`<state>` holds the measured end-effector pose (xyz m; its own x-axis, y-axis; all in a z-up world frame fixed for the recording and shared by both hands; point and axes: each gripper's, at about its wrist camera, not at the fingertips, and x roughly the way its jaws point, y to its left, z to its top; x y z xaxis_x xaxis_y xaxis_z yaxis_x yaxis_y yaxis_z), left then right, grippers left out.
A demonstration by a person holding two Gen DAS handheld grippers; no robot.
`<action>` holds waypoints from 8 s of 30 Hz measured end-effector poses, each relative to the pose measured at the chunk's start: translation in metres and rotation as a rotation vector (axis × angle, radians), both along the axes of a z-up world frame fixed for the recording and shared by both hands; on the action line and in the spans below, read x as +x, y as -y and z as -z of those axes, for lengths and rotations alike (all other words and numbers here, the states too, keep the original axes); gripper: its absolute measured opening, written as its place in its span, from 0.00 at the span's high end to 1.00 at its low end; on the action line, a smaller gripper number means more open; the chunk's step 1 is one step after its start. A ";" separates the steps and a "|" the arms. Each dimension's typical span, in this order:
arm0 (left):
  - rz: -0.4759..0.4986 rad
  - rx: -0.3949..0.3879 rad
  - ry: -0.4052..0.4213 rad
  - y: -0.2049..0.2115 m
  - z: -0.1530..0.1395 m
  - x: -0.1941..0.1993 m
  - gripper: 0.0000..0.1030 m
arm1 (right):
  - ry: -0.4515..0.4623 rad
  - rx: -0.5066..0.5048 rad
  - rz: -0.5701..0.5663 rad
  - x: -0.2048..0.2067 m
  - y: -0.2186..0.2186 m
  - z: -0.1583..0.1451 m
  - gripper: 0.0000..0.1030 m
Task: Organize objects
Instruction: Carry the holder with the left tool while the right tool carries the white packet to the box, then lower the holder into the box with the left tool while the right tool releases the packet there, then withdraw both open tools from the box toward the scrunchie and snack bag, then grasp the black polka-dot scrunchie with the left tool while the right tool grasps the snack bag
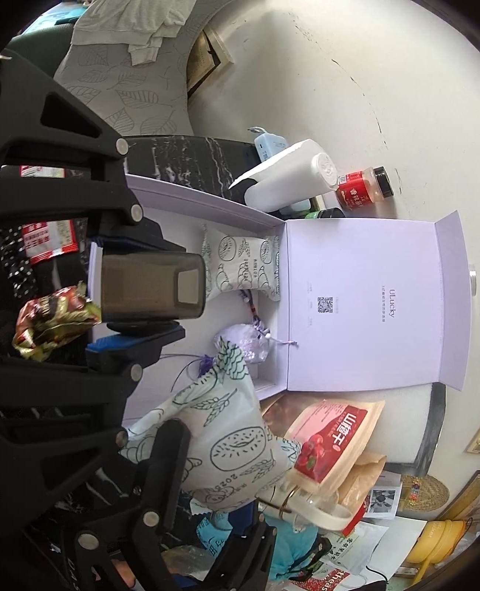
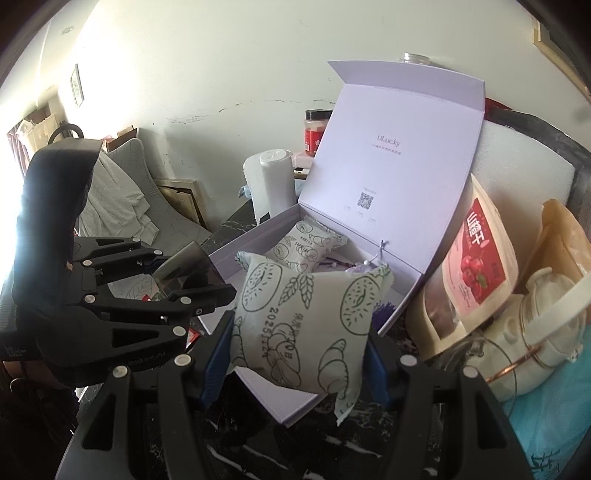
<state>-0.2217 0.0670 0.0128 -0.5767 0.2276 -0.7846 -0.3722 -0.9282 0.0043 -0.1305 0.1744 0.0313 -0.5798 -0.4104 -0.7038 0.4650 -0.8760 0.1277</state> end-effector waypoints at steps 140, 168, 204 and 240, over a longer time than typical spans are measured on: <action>-0.172 -0.020 -0.133 0.045 -0.058 0.209 0.30 | -0.122 0.087 0.049 0.151 0.026 -0.047 0.29; -0.264 0.026 0.023 0.093 0.036 0.215 0.30 | 0.042 0.046 -0.040 0.159 0.057 0.040 0.29; -0.055 -0.102 0.106 0.080 0.112 0.116 0.30 | 0.176 0.135 0.007 0.078 0.062 0.116 0.31; 0.059 0.009 0.138 0.047 0.112 0.206 0.61 | 0.184 0.142 0.013 0.133 0.019 0.116 0.77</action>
